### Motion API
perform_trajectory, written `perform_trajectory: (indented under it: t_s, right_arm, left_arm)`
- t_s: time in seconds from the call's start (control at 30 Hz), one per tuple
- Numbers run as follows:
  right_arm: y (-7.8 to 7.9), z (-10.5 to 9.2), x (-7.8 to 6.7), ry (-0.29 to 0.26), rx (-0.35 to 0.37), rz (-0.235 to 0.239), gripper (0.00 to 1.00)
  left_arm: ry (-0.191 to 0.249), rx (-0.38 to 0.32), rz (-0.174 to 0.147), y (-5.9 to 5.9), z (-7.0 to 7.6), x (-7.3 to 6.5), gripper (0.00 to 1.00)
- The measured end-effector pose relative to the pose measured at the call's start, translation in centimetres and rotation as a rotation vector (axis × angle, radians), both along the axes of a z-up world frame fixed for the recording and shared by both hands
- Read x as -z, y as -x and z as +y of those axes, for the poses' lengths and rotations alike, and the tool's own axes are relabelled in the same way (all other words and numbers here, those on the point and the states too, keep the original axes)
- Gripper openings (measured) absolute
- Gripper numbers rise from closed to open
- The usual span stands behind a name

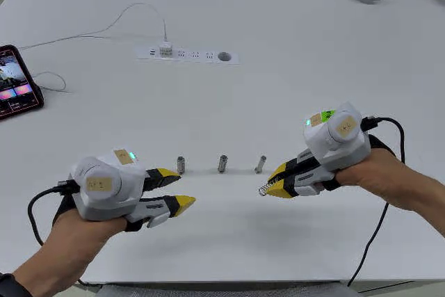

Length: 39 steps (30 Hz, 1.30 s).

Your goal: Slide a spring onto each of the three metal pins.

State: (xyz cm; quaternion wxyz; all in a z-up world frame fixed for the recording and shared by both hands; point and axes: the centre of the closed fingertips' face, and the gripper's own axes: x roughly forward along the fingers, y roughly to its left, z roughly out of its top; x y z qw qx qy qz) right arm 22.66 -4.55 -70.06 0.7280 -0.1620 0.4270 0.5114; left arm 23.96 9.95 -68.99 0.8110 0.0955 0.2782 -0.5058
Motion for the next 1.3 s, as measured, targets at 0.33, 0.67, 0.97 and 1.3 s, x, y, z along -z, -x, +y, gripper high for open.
perform_trajectory:
  t_s: [0.33, 0.67, 0.97, 1.3]
  right_arm:
    - [-1.6, -1.5, 0.9, 0.057, 0.044, 0.000, 0.12]
    - [-3.3, -3.2, 2.2, 0.137, 0.050, -0.007, 0.12]
    - [-5.6, -4.3, 2.2, 0.172, 0.082, -0.023, 0.13]
    - [-7.3, -4.0, 2.2, 0.186, 0.059, -0.039, 0.13]
  left_arm:
    - [-0.009, -0.090, 0.009, -0.8, 2.8, 0.3, 0.41]
    - [-0.012, -0.157, 0.016, -1.2, 5.0, 0.4, 0.50]
    - [0.003, -0.194, 0.038, -1.1, 5.8, 0.8, 0.56]
    - [-0.006, -0.202, 0.075, -0.7, 6.2, 1.6, 0.63]
